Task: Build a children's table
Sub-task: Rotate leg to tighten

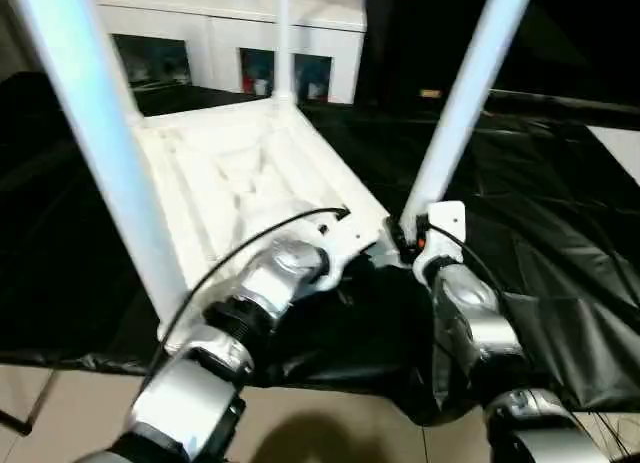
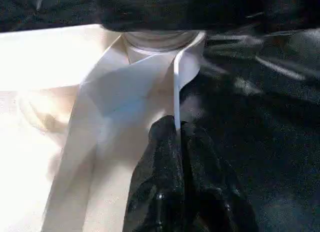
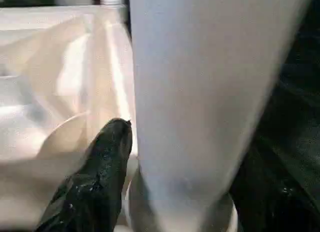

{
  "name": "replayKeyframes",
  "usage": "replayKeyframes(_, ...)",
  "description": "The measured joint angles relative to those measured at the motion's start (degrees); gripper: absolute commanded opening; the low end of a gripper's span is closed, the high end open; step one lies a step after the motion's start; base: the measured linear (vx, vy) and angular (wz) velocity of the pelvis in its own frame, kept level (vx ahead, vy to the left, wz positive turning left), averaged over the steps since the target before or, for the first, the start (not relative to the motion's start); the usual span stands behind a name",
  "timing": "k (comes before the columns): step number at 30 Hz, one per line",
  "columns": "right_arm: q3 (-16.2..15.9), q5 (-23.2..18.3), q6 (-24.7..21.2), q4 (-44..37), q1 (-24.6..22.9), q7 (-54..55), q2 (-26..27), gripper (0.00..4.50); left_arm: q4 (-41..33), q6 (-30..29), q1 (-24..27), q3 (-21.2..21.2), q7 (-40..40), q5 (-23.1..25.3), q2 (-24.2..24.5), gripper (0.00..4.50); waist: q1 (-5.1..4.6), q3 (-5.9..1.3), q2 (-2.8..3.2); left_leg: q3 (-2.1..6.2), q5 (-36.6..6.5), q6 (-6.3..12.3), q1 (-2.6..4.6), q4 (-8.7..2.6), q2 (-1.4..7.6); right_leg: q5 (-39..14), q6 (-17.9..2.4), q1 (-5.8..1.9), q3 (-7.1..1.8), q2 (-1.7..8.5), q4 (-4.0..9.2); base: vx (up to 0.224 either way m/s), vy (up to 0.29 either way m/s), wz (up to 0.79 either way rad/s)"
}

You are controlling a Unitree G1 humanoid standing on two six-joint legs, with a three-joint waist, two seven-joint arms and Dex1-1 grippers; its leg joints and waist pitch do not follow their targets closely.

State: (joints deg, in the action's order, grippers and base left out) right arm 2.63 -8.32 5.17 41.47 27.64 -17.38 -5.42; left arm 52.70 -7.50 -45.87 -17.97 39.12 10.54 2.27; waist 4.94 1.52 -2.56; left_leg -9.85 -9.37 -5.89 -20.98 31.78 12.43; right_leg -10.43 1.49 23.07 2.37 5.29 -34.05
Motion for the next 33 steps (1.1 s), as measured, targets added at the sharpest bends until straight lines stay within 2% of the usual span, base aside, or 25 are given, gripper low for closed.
replayKeyframes(3,-1.7,-1.9,-1.1,-6.5,-4.4,-9.0,-4.5,3.14,0.1,2.2,-0.1,-0.6,3.0,0.3,1.7,0.0,0.24,0.13,0.22,0.04,0.0,0.0,-0.04,-0.05,0.04,0.0,0.0,0.02,0.04,-0.01,0.02,0.0,0.0,0.0)
replayKeyframes(5,-3.4,-2.8,-1.0,-12.5,-8.9,-16.5,-9.6,3.14,-0.1,4.4,0.1,-1.4,6.3,0.3,3.3,0.0,0.5,0.2,0.36,0.04,0.0,0.0,-0.08,-0.08,0.12,0.0,0.0,0.01,0.05,-0.01,0.06,0.0,0.0,0.0)
replayKeyframes(8,-5.6,-3.5,-0.4,-17.9,-12.9,-24.5,-13.4,3.14,-0.6,6.6,0.3,-1.6,10.4,-0.1,5.5,0.0,0.25,0.29,0.53,0.07,0.0,0.0,-0.19,-0.09,0.13,0.0,0.0,0.01,0.07,-0.05,0.06,0.0,0.0,0.0)
replayKeyframes(10,-5.7,-4.4,-0.1,-19.5,-14.6,-27.3,-14.9,3.14,-1.6,7.6,0.9,-1.6,13.8,-1.0,6.8,0.0,0.32,0.41,0.73,0.06,0.0,0.0,-0.15,-0.08,0.16,0.1,-0.1,0.04,0.07,-0.04,0.09,0.0,0.0,0.0)
replayKeyframes(12,-5.1,-5.6,-0.2,-21.6,-16.9,-30.3,-17.8,3.14,-4.4,9.4,2.6,-1.9,20.9,-2.7,9.9,0.0,0.73,0.5,1.02,0.03,0.0,0.01,-0.13,-0.09,0.23,0.0,-0.2,0.08,0.06,-0.03,0.13,0.0,0.0,0.0)
replayKeyframes(17,-4.1,-5.8,-0.5,-23.7,-18.4,-32.9,-20.1,3.14,-6.7,13.1,3.5,-3.1,31.7,-3.6,15.8,0.0,1.51,0.52,1.08,-0.04,0.0,0.02,-0.12,-0.02,0.28,-0.1,-0.3,0.06,0.08,-0.03,0.15,0.0,0.0,0.0)
replayKeyframes(20,-4.3,-5.8,-0.7,-24.0,-19.1,-33.6,-20.2,3.14,-7.9,14.9,4.4,-3.2,35.5,-4.2,18.1,0.0,1.55,0.52,1.08,-0.1,0.0,0.03,-0.1,0.0,0.27,-0.1,-0.3,0.05,0.02,-0.01,0.15,0.0,0.0,0.0)
replayKeyframes(28,-5.4,-5.3,-0.6,-24.0,-19.0,-33.7,-19.7,3.14,-9.4,19.8,5.0,-4.4,38.7,-4.0,22.7,0.0,1.44,0.54,1.08,-0.1,0.0,0.01,-0.01,-0.03,0.32,-0.1,-0.3,0.07,0.03,-0.03,0.01,0.0,0.0,0.0)
replayKeyframes(30,-5.5,-5.1,-0.6,-24.0,-19.0,-33.7,-19.3,3.14,-10.3,19.2,5.3,-4.3,38.8,-4.0,23.3,0.0,1.43,0.54,1.07,-0.1,0.0,0.01,0.0,-0.02,0.32,-0.1,-0.3,0.07,0.04,-0.03,-0.03,0.0,0.0,0.0)
replayKeyframes(32,-5.4,-5.1,-0.6,-24.0,-19.0,-33.6,-19.3,3.15,-12.1,17.2,6.0,-3.8,39.3,-4.2,23.9,0.55,1.38,0.55,1.07,-0.1,0.0,0.01,0.0,-0.02,0.33,-0.1,-0.3,0.07,0.03,-0.03,-0.04,0.0,0.0,0.0)
replayKeyframes(33,-5.4,-5.1,-0.6,-24.1,-19.0,-33.6,-19.3,3.15,-14.0,15.0,7.0,-3.0,39.6,-4.8,24.2,0.55,1.3,0.56,1.09,-0.1,0.0,0.01,0.0,-0.02,0.33,-0.1,-0.3,0.08,0.02,-0.03,-0.05,0.0,0.0,0.0)
